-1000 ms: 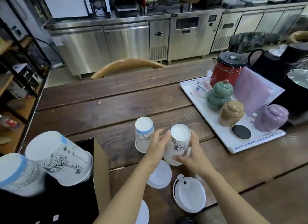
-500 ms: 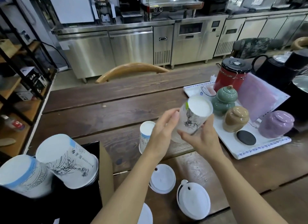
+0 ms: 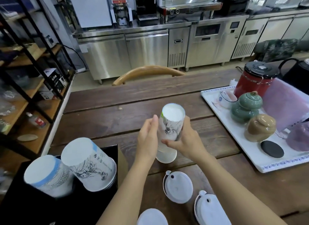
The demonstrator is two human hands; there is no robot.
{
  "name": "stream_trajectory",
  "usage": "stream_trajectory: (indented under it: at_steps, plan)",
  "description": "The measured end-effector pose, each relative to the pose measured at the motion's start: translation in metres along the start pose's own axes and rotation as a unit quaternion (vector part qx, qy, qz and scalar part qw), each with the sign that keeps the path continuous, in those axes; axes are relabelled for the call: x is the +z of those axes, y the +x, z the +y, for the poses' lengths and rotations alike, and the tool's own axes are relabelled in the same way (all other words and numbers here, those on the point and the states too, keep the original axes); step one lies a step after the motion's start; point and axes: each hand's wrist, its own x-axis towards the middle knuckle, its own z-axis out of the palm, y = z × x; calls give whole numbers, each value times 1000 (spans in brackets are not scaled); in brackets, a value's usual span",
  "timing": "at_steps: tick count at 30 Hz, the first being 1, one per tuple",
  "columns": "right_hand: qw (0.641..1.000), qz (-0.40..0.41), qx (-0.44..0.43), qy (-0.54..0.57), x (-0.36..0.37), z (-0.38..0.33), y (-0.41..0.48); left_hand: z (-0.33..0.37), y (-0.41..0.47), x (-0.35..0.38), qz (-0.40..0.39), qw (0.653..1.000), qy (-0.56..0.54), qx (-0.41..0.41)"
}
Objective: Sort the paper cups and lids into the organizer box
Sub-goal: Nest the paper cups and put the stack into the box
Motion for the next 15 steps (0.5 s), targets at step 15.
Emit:
stream_trajectory:
  at_steps: [15]
  plan:
    - [932,-38,264,244,38,72,10,-77,25,10,15,973,3,-231]
